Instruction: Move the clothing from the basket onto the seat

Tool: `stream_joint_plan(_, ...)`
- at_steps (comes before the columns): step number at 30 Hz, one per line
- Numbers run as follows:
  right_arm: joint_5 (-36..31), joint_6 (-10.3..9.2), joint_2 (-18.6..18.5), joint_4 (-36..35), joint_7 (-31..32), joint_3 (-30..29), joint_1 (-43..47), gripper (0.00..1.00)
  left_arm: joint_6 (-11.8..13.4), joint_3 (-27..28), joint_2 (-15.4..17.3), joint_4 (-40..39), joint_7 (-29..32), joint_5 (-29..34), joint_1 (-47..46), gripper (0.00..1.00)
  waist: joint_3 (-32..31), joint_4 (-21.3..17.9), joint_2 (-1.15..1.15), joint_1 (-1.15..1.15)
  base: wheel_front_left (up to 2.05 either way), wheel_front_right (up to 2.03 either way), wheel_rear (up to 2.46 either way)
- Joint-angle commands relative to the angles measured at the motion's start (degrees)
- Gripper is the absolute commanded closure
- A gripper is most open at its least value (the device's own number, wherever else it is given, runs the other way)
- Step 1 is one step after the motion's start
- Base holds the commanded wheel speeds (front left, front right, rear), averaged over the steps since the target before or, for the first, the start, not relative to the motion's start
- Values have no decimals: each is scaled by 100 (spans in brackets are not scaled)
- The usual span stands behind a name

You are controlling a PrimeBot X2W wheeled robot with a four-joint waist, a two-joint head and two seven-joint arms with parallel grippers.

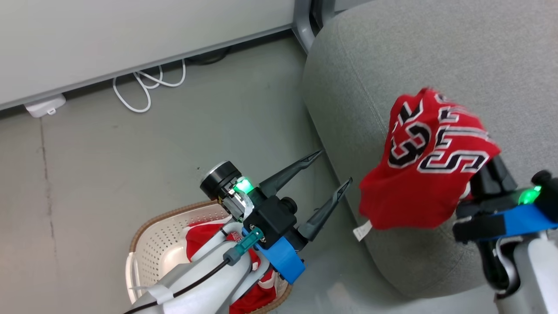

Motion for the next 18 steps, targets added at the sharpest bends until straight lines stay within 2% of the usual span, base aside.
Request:
stream_joint_plan(1,-17,3,37,-59,-22,-29,-138,100,8,34,32,-3,-15,18,-49,0,61,-10,0,0,0,0,0)
stream_joint_plan(12,-194,3,-275,-490,-21,-833,-1631,100,10,88,216,-151,69,221,-573,0,1129,41,0,0,0,0,0)
stream_joint_plan(18,-283,3,-522,-392,-21,-1402,-2585,100,-12,109,395,-317,180,359,-929,0,1902,100,0,0,0,0,0)
